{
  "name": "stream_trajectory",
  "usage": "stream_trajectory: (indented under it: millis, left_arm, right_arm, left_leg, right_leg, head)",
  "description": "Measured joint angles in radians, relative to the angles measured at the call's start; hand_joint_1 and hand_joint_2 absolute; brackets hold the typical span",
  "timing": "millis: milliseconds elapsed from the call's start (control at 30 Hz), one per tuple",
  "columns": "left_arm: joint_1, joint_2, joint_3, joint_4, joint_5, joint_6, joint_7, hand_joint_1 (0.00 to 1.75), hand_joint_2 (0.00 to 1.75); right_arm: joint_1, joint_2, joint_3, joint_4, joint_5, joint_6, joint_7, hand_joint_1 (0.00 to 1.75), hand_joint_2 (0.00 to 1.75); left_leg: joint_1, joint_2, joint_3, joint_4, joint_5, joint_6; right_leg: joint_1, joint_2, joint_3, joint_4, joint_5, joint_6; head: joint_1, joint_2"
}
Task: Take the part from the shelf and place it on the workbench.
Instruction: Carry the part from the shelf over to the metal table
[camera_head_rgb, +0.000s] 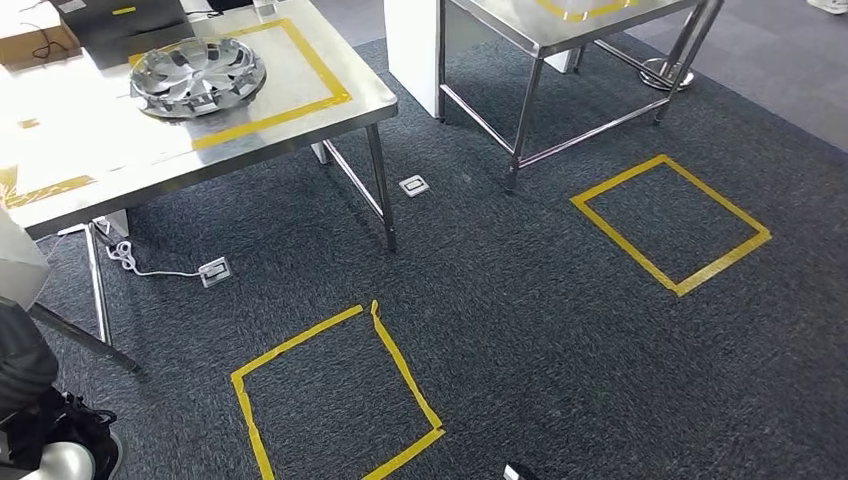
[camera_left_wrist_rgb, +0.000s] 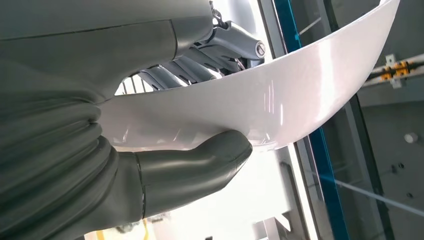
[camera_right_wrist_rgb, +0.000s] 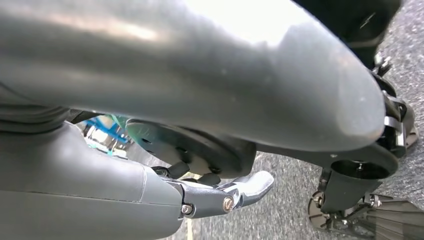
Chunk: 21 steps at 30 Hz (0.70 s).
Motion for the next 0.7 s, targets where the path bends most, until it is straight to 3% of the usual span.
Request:
stream_trajectory:
  millis: [67, 133, 200, 267, 300, 333, 367, 400, 433, 500, 567, 633, 667, 700]
  left_arm:
    - [-0.004, -0.002, 0.0, 0.0, 0.0, -0.001, 0.002, 1.75, 1.75]
    - [-0.006, -0.003, 0.0, -0.001, 0.0, -0.001, 0.003, 1.75, 1.75]
    - [-0.008, -0.004, 0.001, -0.002, 0.0, -0.001, 0.003, 1.75, 1.75]
    - [-0.011, -0.005, 0.001, -0.002, 0.0, -0.002, 0.004, 1.75, 1.75]
    - [-0.012, -0.006, 0.001, -0.002, 0.0, -0.002, 0.004, 1.75, 1.75]
    - [-0.011, -0.006, 0.001, -0.001, 0.0, -0.002, 0.004, 1.75, 1.75]
    - [-0.011, -0.007, 0.001, 0.001, 0.0, -0.002, 0.004, 1.75, 1.75]
    - [-0.011, -0.007, 0.001, 0.002, 0.0, -0.002, 0.004, 1.75, 1.75]
    - [-0.011, -0.008, 0.001, 0.002, 0.0, -0.002, 0.004, 1.75, 1.75]
    - [-0.01, -0.01, 0.001, 0.002, 0.0, 0.0, 0.005, 1.75, 1.75]
    - [-0.007, -0.013, 0.001, 0.002, -0.002, 0.004, 0.005, 1.75, 1.75]
    - [-0.001, -0.014, 0.001, 0.001, -0.006, 0.006, 0.007, 1.75, 1.75]
    - [0.003, -0.015, 0.001, 0.0, -0.009, 0.007, 0.007, 1.75, 1.75]
    - [0.005, -0.015, 0.001, -0.001, -0.012, 0.008, 0.007, 1.75, 1.75]
  right_arm:
    - [0.0, 0.0, 0.0, 0.0, 0.0, 0.0, 0.005, 0.0, 0.0]
    - [-0.002, -0.001, 0.0, 0.0, 0.001, -0.001, 0.016, 0.0, 0.0]
    - [-0.005, -0.002, 0.0, 0.0, 0.001, -0.001, 0.027, 0.0, 0.0]
    - [-0.006, -0.002, 0.0, 0.0, 0.0, 0.0, 0.013, 0.0, 0.0]
    - [-0.005, -0.002, 0.0, 0.0, -0.001, 0.0, -0.002, 0.0, 0.0]
    - [-0.003, -0.002, 0.0, 0.0, -0.001, 0.0, -0.016, 0.0, 0.0]
    - [-0.002, -0.002, 0.0, 0.0, -0.002, 0.0, -0.026, 0.0, 0.0]
    - [-0.001, -0.002, 0.0, 0.0, -0.002, 0.0, -0.033, 0.0, 0.0]
    - [-0.001, -0.002, 0.0, 0.0, -0.002, -0.001, -0.035, 0.0, 0.0]
    - [-0.001, -0.002, 0.0, 0.0, -0.002, -0.002, -0.036, 0.0, 0.0]
    - [0.0, -0.002, 0.0, 0.0, -0.003, -0.004, -0.036, 0.0, 0.0]
    - [-0.001, -0.001, 0.0, 0.0, -0.005, -0.005, -0.036, 0.0, 0.0]
    - [-0.002, 0.0, 0.0, 0.0, -0.006, -0.005, -0.036, 0.0, 0.0]
    - [-0.003, 0.0, 0.0, 0.0, -0.007, -0.005, -0.036, 0.0, 0.0]
  left_leg:
    - [-0.004, 0.017, 0.025, -0.05, 0.007, 0.019]
    - [-0.005, -0.009, 0.021, -0.05, 0.011, 0.038]
    - [-0.002, -0.032, 0.017, -0.052, 0.017, 0.05]
    - [0.001, -0.053, 0.012, -0.053, 0.022, 0.059]
    - [0.001, -0.065, 0.009, -0.053, 0.024, 0.061]
    - [0.001, -0.079, 0.007, -0.053, 0.026, 0.062]
    - [0.0, -0.094, 0.005, -0.052, 0.027, 0.061]
    - [0.0, -0.109, 0.005, -0.052, 0.029, 0.06]
    - [0.0, -0.125, 0.005, -0.052, 0.03, 0.058]
    - [0.0, -0.153, 0.003, -0.051, 0.033, 0.051]
    - [0.001, -0.177, -0.003, -0.051, 0.039, 0.039]
    - [0.005, -0.201, -0.011, -0.057, 0.046, 0.023]
    - [0.005, -0.195, -0.014, -0.056, 0.047, 0.018]
    - [0.004, -0.172, -0.021, -0.046, 0.039, 0.014]
  right_leg:
    - [0.007, -0.018, 0.001, 0.005, -0.005, 0.01]
    - [0.008, -0.036, 0.004, 0.006, -0.007, 0.02]
    - [0.003, -0.001, -0.004, 0.032, -0.03, 0.032]
    - [-0.003, 0.067, -0.047, 0.132, -0.09, 0.041]
    - [-0.003, 0.087, -0.078, 0.199, -0.121, 0.043]
    - [-0.003, 0.095, -0.106, 0.255, -0.141, 0.043]
    - [-0.003, 0.099, -0.12, 0.283, -0.142, 0.042]
    - [-0.003, 0.101, -0.117, 0.272, -0.124, 0.039]
    - [-0.003, 0.108, -0.095, 0.225, -0.09, 0.035]
    - [-0.005, 0.153, -0.033, 0.089, -0.027, 0.026]
    - [-0.005, 0.187, -0.003, 0.017, -0.008, 0.023]
    - [-0.002, 0.171, 0.0, 0.008, -0.007, 0.018]
    - [-0.003, 0.157, 0.002, 0.004, -0.003, 0.012]
    - [-0.004, 0.144, 0.004, -0.001, 0.001, 0.006]
  head:
    - [0.003, 0.0]
    - [0.005, 0.0]
    - [0.006, 0.0]
    - [0.008, 0.0]
    - [0.008, 0.0]
    - [0.008, 0.0]
    - [0.008, 0.0]
    - [0.008, 0.0]
    - [0.008, 0.0]
    - [0.008, 0.0]
    - [0.008, 0.0]
    - [0.008, 0.0]
    - [0.008, 0.0]
    - [0.006, 0.0]
